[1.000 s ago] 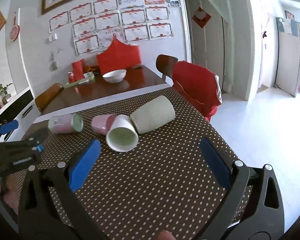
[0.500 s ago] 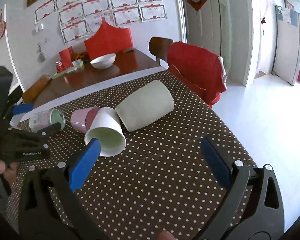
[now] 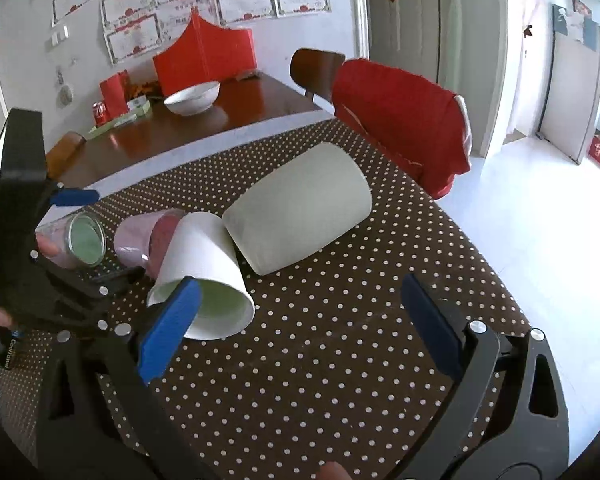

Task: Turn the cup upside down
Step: 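Move the left gripper toward the pink cup lying on its side, then close the left gripper on the pink cup's body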

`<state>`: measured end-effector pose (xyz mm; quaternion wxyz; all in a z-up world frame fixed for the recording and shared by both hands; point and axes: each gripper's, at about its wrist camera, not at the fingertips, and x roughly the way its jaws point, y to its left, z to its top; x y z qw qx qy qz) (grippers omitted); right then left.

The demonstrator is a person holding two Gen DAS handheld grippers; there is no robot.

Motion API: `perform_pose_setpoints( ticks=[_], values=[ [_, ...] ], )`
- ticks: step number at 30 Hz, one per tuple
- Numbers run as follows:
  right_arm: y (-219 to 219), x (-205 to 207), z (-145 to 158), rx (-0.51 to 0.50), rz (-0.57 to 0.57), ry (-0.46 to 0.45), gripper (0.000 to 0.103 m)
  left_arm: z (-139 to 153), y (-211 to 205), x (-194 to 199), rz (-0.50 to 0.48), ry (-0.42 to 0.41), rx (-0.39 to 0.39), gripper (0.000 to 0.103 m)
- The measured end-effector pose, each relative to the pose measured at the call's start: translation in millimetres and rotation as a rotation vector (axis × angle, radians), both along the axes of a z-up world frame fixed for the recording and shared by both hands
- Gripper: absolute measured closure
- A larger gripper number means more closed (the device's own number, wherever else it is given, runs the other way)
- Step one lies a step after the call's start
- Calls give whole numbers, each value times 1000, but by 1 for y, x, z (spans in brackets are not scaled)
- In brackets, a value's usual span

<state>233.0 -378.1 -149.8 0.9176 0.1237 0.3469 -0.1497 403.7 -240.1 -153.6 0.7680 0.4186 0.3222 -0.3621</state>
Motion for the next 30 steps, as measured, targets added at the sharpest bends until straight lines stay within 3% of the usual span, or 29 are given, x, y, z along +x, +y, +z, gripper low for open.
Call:
perform_pose_setpoints(
  ticks=[8,15,17,30],
  values=[
    [-13,22,-11,68,60,38,6,-18,-20,7,-121,58,102,4],
    [-21,20,-12,83,61,31,6,-23,-35,12,-165,81,145,5],
    [-20,18,-12,81,65,26,6,-23,-36,10,-171,103,152,26],
    [-12,-12,1,80,65,-14,6,-9,-6,3,-5,110,99,35]
  ],
)
